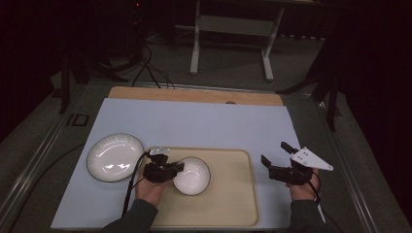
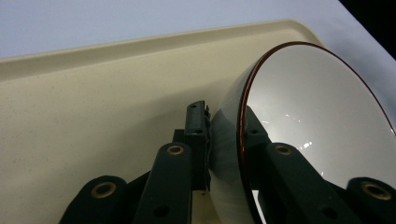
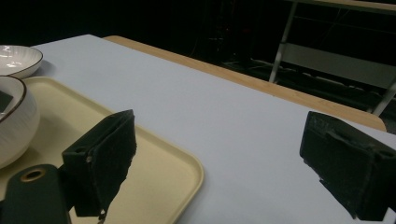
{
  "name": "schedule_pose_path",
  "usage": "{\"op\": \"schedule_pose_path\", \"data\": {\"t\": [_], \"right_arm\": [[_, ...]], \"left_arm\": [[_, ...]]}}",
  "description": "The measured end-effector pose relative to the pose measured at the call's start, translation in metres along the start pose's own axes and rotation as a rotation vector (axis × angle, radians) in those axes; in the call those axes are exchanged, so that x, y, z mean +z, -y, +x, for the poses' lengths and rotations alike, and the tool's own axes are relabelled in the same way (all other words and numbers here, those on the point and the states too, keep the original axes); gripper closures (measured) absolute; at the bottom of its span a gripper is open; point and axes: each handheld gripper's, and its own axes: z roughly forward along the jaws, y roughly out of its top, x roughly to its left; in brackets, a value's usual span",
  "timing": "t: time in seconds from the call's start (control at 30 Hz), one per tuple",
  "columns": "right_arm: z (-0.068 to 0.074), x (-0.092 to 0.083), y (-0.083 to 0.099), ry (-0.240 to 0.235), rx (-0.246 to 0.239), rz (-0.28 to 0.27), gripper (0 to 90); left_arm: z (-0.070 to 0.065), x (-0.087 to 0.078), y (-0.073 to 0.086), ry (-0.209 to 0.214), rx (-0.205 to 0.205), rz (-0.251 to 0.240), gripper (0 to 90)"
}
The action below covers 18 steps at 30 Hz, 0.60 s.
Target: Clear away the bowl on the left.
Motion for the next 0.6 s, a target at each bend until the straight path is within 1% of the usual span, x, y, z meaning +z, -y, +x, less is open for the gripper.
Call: {"op": "schedule_pose_path", "data": {"t": [0.2,0.33,0.37,0.43,0.5,0.53,0.6], "right_arm": [[0.000,0.000,0.000,-0.001,0.000,0.002,10.4],[0.000,0.000,0.000,-0.001,-0.002,0.003,10.4],[0.000,0.000,0.000,-0.002,-0.002,0.004,10.4],[0.000,0.000,0.000,-0.002,-0.002,0.004,10.4],[0.000,0.001,0.000,-0.003,-0.002,0.005,10.4],[0.000,0.001,0.000,-0.003,-0.003,0.005,10.4],[0.000,0.001,0.000,-0.002,-0.002,0.005,10.4]], "left_arm": [[0.001,0.005,0.001,-0.023,0.005,0.009,79.4],[0.001,0.006,0.002,-0.020,0.005,0.002,79.5],[0.001,0.007,0.002,-0.025,0.013,0.000,79.7],[0.002,0.008,0.002,-0.028,0.012,0.000,79.7],[0.002,0.010,0.003,-0.039,0.015,0.002,79.8],[0.002,0.010,0.003,-0.039,0.015,0.002,79.9],[0.004,0.012,0.003,-0.046,0.003,0.011,79.8]]}}
